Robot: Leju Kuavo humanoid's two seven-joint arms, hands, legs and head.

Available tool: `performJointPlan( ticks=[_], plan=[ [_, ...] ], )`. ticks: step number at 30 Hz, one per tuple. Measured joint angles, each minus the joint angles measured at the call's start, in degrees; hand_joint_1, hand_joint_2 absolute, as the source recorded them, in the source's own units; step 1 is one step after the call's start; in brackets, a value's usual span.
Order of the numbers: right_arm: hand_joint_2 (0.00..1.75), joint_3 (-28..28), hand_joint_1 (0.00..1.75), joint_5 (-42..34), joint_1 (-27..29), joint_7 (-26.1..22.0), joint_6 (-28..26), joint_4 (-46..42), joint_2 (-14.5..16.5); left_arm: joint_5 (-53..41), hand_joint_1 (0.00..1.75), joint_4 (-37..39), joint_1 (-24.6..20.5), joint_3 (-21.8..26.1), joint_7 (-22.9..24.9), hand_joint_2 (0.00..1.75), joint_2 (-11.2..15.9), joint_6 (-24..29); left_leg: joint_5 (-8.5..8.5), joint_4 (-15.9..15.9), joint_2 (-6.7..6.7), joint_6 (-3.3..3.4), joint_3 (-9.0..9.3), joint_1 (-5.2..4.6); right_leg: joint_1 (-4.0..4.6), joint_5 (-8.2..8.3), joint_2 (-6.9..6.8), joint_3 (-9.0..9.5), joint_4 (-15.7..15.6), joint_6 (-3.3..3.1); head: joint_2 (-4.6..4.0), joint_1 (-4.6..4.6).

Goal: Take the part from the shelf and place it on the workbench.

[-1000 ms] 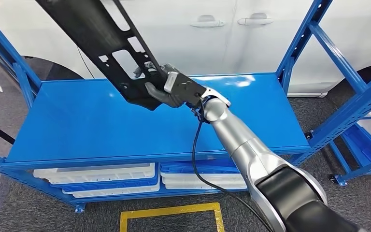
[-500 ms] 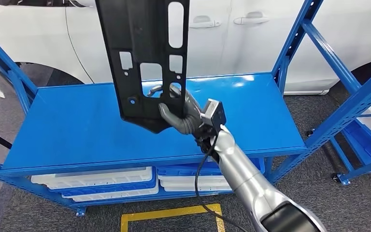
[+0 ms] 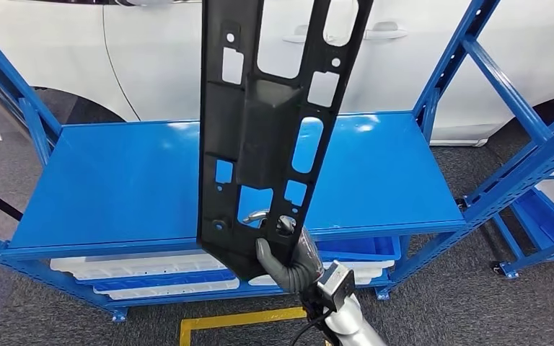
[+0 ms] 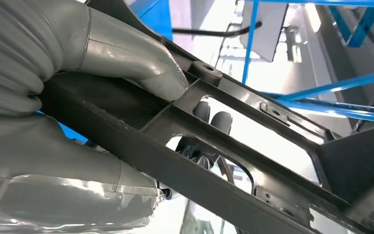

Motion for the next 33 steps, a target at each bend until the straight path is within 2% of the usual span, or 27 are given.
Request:
performJointPlan(
  ticks=[2,3,4,7,8,9,11,12,13,14,15,16,18,20,23,24,26,28,29,30,31,33],
  plan=[
    [1.75,0.32,1.75,1.53,1.59,0.55,-0.92,-3.03,-0.16,-4.06,0.00,0.00,-0.55,-0.33,1.08,1.75,-0.27,1.90,-0.13,0.04,-0.05,-0.22,0.10,-0.12,0.25,3.00,0.08,4.07,-7.81,-0.75,0.00,-0.01],
    [1.75,0.47,1.75,2.00,2.21,0.70,-1.19,-4.35,-0.22,-5.74,0.00,-0.01,-0.84,-0.56,1.60,1.75,-0.36,2.57,-0.21,0.07,-0.08,-0.44,0.10,-0.18,0.42,3.70,0.11,5.39,-10.41,-1.03,0.00,-0.01],
    [1.75,0.62,1.75,2.36,2.75,0.81,-1.40,-5.46,-0.28,-6.99,0.00,-0.01,-1.10,-0.86,2.04,1.75,-0.44,3.06,-0.28,0.06,-0.09,-0.73,0.09,-0.20,0.61,3.83,0.14,6.03,-11.73,-1.25,0.00,-0.01],
    [1.75,0.93,1.75,3.15,4.07,1.14,-2.02,-7.92,-0.38,-8.49,0.00,-0.03,-1.55,-1.78,2.98,1.75,-0.61,4.40,-0.62,0.15,0.21,-1.74,0.19,-0.21,0.48,4.07,0.03,6.36,-12.51,-1.84,0.00,-0.01],
    [1.75,1.01,1.75,3.34,4.40,1.28,-2.12,-8.62,-0.39,-8.57,0.00,-0.04,-1.74,-1.95,3.14,1.75,-0.62,5.00,-1.42,1.16,0.54,-2.06,-0.16,-0.20,0.30,4.19,-0.09,6.53,-12.82,-2.15,0.00,-0.02],
    [1.75,1.07,1.75,3.47,4.70,1.40,-2.22,-9.25,-0.39,-8.56,0.00,-0.05,-2.00,-2.05,3.09,1.75,-0.62,5.57,-2.80,3.29,0.88,-2.36,-1.04,-0.15,0.14,4.28,-0.26,6.68,-13.05,-2.41,0.00,-0.02],
    [1.75,1.12,1.75,3.71,5.38,1.58,-2.51,-10.25,-0.41,-8.58,0.00,-0.10,-2.60,-2.10,2.38,1.75,-0.62,6.15,-6.55,10.45,1.26,-2.91,-4.25,0.15,0.16,4.20,-0.60,6.75,-13.10,-2.76,0.00,-0.02],
    [1.75,1.12,1.75,3.80,5.73,1.64,-2.68,-10.57,-0.42,-8.60,0.00,-0.12,-2.81,-2.10,1.88,1.75,-0.62,6.07,-7.82,13.82,1.29,-3.14,-5.79,0.28,0.20,4.17,-0.73,6.76,-13.09,-2.81,0.00,-0.02],
    [1.75,1.12,1.75,3.88,6.01,1.68,-2.80,-10.82,-0.43,-8.61,0.00,-0.13,-2.93,-2.10,1.49,1.75,-0.62,5.92,-8.26,15.89,1.30,-3.30,-6.73,0.37,0.23,4.14,-0.80,6.78,-13.07,-2.85,0.00,-0.02],
    [1.75,1.12,1.75,3.93,6.19,1.73,-2.87,-10.99,-0.44,-8.62,0.00,-0.13,-2.99,-2.10,1.24,1.75,-0.62,5.76,-8.01,16.56,1.31,-3.38,-7.01,0.43,0.25,4.13,-0.81,6.80,-13.05,-2.86,0.00,-0.02],
    [1.75,1.12,1.75,3.96,6.31,1.77,-2.89,-11.12,-0.44,-8.60,0.00,-0.13,-3.05,-2.10,1.09,1.75,-0.62,5.63,-6.89,15.32,1.32,-3.40,-6.39,0.46,0.26,4.11,-0.80,6.86,-13.02,-2.84,0.00,-0.02],
    [1.75,1.12,1.75,3.98,6.37,1.79,-2.88,-11.23,-0.44,-8.60,0.00,-0.13,-3.12,-2.10,0.95,1.75,-0.62,5.48,-5.22,12.55,1.34,-3.35,-5.03,0.46,0.26,4.07,-0.78,6.94,-12.97,-2.79,0.00,-0.02],
    [1.75,1.12,1.75,3.98,6.45,1.78,-2.88,-11.42,-0.44,-8.63,0.00,-0.13,-3.36,-2.09,0.64,1.75,-0.58,5.07,-1.81,4.75,1.56,-2.97,-1.22,0.35,0.42,3.89,-0.76,7.07,-12.73,-2.53,0.00,-0.02],
    [1.75,1.12,1.75,3.97,6.57,1.69,-2.91,-11.53,-0.44,-8.66,0.00,-0.13,-3.59,-2.08,0.43,1.75,-0.55,4.78,-0.53,0.09,1.74,-2.35,0.95,0.15,0.64,3.80,-0.78,6.95,-12.51,-2.07,0.00,-0.02],
    [1.75,1.12,1.75,3.97,6.87,1.67,-2.89,-11.57,-0.51,-8.62,0.00,-0.13,-3.70,-2.03,0.84,1.75,-0.61,4.75,-0.33,-0.77,1.68,-1.42,1.11,0.19,0.59,3.78,-0.76,6.78,-12.34,-1.27,0.00,-0.02],
    [1.75,1.12,1.75,3.96,6.96,1.69,-2.87,-11.58,-0.57,-8.63,0.00,-0.13,-3.74,-1.96,1.25,1.75,-0.67,4.81,-0.05,-1.02,1.72,-1.12,1.20,0.32,0.53,3.18,-0.64,6.55,-11.68,-0.91,0.00,-0.02],
    [1.75,1.12,1.75,3.80,7.17,1.76,-2.68,-11.59,-0.75,-8.60,0.00,-0.13,-3.87,-1.61,2.17,1.75,-0.78,4.92,0.45,-1.35,1.82,-0.70,1.21,0.61,0.20,-0.11,-0.39,4.61,-7.03,-0.12,0.00,-0.02],
    [1.75,1.12,1.75,3.23,7.32,1.98,-2.00,-11.53,-0.96,-8.56,0.00,-0.13,-3.96,-1.20,2.78,1.75,-0.79,4.89,0.68,-1.27,1.85,-0.59,0.84,0.68,-0.27,-3.93,-0.34,1.44,0.26,0.54,0.00,-0.02],
    [1.75,1.12,1.75,2.83,7.36,2.19,-1.53,-11.49,-1.05,-8.54,0.00,-0.13,-3.98,-1.05,2.98,1.75,-0.80,4.82,0.75,-1.20,1.84,-0.63,0.66,0.73,-0.50,-4.62,-0.34,0.51,2.58,0.77,0.00,-0.02],
    [1.75,1.12,1.75,2.42,7.32,2.43,-1.11,-11.46,-1.12,-8.55,0.00,-0.13,-3.99,-0.93,3.14,1.75,-0.80,4.71,0.80,-1.09,1.82,-0.69,0.50,0.79,-0.72,-4.14,-0.35,0.59,2.82,0.96,0.00,-0.02],
    [1.75,1.12,1.75,2.06,7.22,2.62,-0.83,-11.44,-1.16,-8.55,0.00,-0.13,-4.00,-0.81,3.22,1.75,-0.80,4.59,0.84,-0.95,1.78,-0.81,0.37,0.89,-0.95,-2.70,-0.35,1.75,0.87,1.12,0.00,-0.02],
    [1.75,1.12,1.75,1.62,6.90,2.82,-0.58,-11.45,-1.20,-8.55,0.00,-0.13,-4.10,-0.60,3.29,1.75,-0.83,4.34,0.83,-0.49,1.65,-1.33,0.03,0.97,-1.27,0.74,-0.25,5.83,-6.70,1.29,0.00,-0.01]
  ],
)
